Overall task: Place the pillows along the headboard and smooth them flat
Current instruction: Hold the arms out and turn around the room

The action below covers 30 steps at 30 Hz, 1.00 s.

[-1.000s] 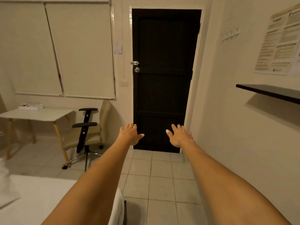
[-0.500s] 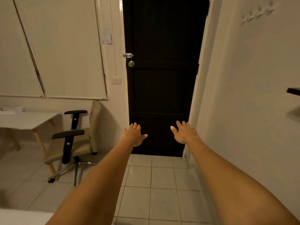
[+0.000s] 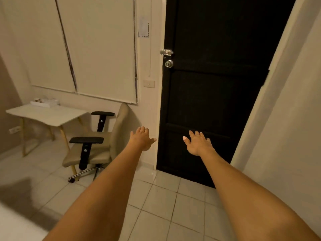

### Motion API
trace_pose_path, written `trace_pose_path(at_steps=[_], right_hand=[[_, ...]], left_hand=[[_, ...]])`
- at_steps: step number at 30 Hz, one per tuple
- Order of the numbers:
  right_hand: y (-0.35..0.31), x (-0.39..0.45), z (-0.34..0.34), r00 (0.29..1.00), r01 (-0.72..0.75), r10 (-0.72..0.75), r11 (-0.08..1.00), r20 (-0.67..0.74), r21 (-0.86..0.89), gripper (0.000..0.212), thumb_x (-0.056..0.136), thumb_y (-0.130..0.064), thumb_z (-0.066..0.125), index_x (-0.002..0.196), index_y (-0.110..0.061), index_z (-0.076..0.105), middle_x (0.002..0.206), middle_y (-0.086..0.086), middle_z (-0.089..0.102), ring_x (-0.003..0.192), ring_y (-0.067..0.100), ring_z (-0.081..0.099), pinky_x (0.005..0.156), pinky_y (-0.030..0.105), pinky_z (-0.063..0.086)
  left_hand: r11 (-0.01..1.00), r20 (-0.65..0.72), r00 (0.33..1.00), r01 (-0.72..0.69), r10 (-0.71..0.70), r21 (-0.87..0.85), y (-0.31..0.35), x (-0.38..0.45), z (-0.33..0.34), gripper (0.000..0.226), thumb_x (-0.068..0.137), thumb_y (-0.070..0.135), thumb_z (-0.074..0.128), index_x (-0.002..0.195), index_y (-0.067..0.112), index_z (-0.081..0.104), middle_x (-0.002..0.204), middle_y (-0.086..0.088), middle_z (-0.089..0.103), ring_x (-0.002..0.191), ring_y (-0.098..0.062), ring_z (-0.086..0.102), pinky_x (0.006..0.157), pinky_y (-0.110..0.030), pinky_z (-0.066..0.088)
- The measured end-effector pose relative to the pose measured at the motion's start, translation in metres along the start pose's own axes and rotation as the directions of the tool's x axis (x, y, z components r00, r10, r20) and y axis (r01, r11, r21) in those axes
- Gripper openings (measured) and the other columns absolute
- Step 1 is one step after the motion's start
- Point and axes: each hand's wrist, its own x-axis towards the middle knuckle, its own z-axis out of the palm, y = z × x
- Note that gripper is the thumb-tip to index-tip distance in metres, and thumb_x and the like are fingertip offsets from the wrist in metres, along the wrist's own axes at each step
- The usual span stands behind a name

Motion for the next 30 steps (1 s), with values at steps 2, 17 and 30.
trace_pose_path(at_steps=[2,17,30], right_hand=[[-0.017,0.028,0.006,0.998,0.052,-0.051,0.998,0.02,-0.02,0.063,0.101,-0.05,0.018,0.155,-0.018,0.009,0.163,0.011,0.008,0.15,0.028,0.004,0.12,0.05,0.009],[-0.245,0.216,0.014,0.885,0.463,-0.463,0.886,0.045,0.02,0.062,0.101,-0.05,0.019,0.155,-0.019,0.011,0.163,0.009,0.009,0.15,0.028,0.007,0.119,0.05,0.011],[-0.463,0.336,0.064,0.666,0.744,-0.737,0.667,0.117,-0.035,0.063,0.1,-0.051,0.019,0.154,-0.018,0.014,0.161,0.011,0.014,0.149,0.03,0.01,0.118,0.052,0.014]], left_hand=[[0.998,0.013,0.998,0.066,-0.066,-0.015,-0.021,0.016,0.001,0.075,0.099,0.051,0.031,0.155,0.009,0.003,0.163,-0.009,-0.003,0.151,-0.026,-0.002,0.122,-0.05,0.007],[0.884,-0.044,0.883,0.468,-0.467,-0.001,-0.237,0.122,-0.022,0.074,0.099,0.051,0.031,0.154,0.007,0.007,0.163,-0.01,0.003,0.151,-0.027,0.002,0.122,-0.048,0.01],[0.665,-0.028,0.665,0.746,-0.746,-0.021,-0.419,0.139,-0.015,0.073,0.099,0.052,0.029,0.154,0.009,0.01,0.163,-0.01,0.004,0.151,-0.027,0.006,0.12,-0.049,0.014]])
